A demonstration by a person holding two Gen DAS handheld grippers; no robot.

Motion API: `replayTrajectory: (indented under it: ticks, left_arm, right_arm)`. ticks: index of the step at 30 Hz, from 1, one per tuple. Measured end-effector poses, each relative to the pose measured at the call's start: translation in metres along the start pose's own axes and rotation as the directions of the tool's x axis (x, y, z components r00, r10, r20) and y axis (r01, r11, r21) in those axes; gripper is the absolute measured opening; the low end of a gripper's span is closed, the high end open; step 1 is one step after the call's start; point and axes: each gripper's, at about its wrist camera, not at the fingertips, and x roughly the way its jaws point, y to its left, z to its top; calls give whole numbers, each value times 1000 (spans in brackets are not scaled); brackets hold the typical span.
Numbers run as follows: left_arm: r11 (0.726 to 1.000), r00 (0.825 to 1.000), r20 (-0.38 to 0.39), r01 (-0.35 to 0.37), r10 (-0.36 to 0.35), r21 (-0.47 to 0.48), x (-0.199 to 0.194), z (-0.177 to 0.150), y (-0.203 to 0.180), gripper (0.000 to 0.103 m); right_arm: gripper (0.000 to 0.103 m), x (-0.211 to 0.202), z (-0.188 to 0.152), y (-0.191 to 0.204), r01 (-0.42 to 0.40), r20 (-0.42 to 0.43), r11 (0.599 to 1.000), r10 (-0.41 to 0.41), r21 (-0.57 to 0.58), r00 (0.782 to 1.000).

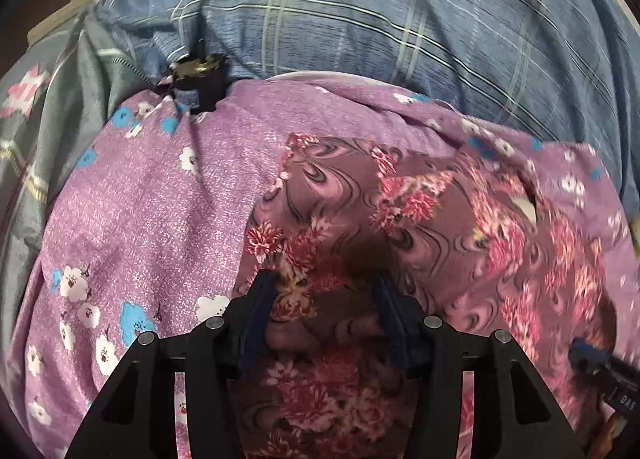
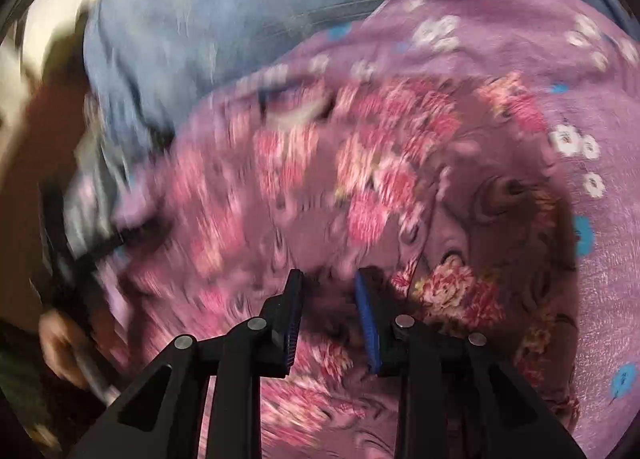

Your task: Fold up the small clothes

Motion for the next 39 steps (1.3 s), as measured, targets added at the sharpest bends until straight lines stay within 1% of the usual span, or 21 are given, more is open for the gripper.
replayTrajectory:
  ticks: [2,3,6,7,8,9,11,12,14,15,18,21,24,27,28,30,31,33,37,38,39]
  left_arm:
    - [1000,1000,3,25,-25,3,-5,2,0,51]
    - [998,998,13,56,-56,-20,-8,3,3,51]
    - [989,992,38,124,-122,-81,-12,6,11,51]
    - [988,991,38,133,-130,-82,-11,6,11,52]
    - [989,991,32,130,-128,-72,-8,5,8,52]
    - [992,993,22,114,-113,-54,-2,4,5,52]
    - [998,998,15,63,-63,-16,7,4,4,54]
    - [999,999,16,37,-37,4,11,3,1,55]
    - [999,1000,20,5,-6,38,13,2,-6,55]
    - [999,1000,20,4,-5,44,10,3,-8,55]
    - [999,999,30,36,-37,21,-2,5,-7,55]
    - [999,998,47,46,-47,24,-15,3,-5,55]
    - [996,998,69,4,-10,89,-26,-9,-11,55]
    - [986,997,47,-60,53,155,-23,-25,-19,55]
    - [980,997,37,-78,72,181,-21,-30,-23,55]
    - [962,992,65,-122,109,243,-22,-39,-31,56]
    - [957,991,69,-132,118,257,-22,-40,-34,56]
    - [962,991,68,-127,114,243,-23,-39,-34,55]
    - [984,995,83,-72,59,161,-29,-32,-31,55]
    - [986,995,88,-69,56,153,-29,-32,-31,56]
    - [985,993,89,-84,71,151,-26,-32,-33,58]
  right_arm:
    - [29,-6,5,1,-49,-11,999,49,8,999]
    - [29,-13,10,-4,-96,38,994,94,57,995]
    - [30,-25,26,-16,-132,189,981,105,139,976]
    - [33,-25,32,-20,-154,242,972,109,176,964]
    - [40,-20,37,-23,-170,263,965,114,201,958]
    - [44,-11,40,-23,-166,263,961,105,221,959]
    - [43,12,44,-27,-81,201,959,26,271,979]
    - [40,25,43,-29,-50,175,957,0,286,985]
    - [40,22,41,-24,-42,214,962,-18,271,977]
    - [41,21,43,-20,-32,197,963,-22,267,980]
    - [42,11,38,-7,-100,219,966,47,237,975]
    - [42,4,29,16,-126,192,981,98,144,977]
    - [41,4,12,45,-112,138,993,107,29,985]
    - [39,20,-7,60,-61,21,997,62,-53,998]
    - [39,19,-11,65,-33,26,995,36,-96,999]
    - [39,16,-13,70,-17,12,990,19,-140,1000]
    - [39,13,-13,68,-38,-1,992,38,-121,999]
    - [35,7,-9,61,-68,15,995,70,-73,997]
    - [35,-2,3,46,-21,134,1000,21,2,991]
    - [35,1,6,43,-6,146,1000,3,23,989]
    - [35,10,9,38,34,128,999,-39,36,991]
